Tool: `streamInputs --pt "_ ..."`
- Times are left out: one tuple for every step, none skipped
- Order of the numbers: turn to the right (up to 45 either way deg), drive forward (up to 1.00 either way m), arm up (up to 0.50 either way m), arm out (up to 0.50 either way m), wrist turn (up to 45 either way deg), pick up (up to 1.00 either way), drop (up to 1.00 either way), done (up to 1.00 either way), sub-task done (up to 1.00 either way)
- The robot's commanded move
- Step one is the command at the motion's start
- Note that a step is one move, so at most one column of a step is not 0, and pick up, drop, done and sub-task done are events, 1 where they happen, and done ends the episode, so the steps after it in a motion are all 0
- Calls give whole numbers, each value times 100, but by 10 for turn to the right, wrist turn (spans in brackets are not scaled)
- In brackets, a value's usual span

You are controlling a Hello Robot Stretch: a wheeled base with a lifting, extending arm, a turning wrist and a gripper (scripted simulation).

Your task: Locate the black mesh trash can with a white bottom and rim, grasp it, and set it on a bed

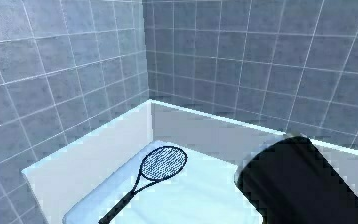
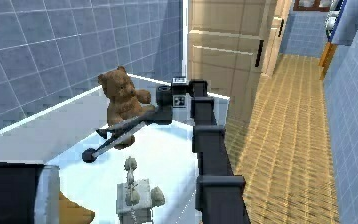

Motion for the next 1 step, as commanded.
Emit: streamInputs --pt "0 0 0 -8 0 0 0 0 0"
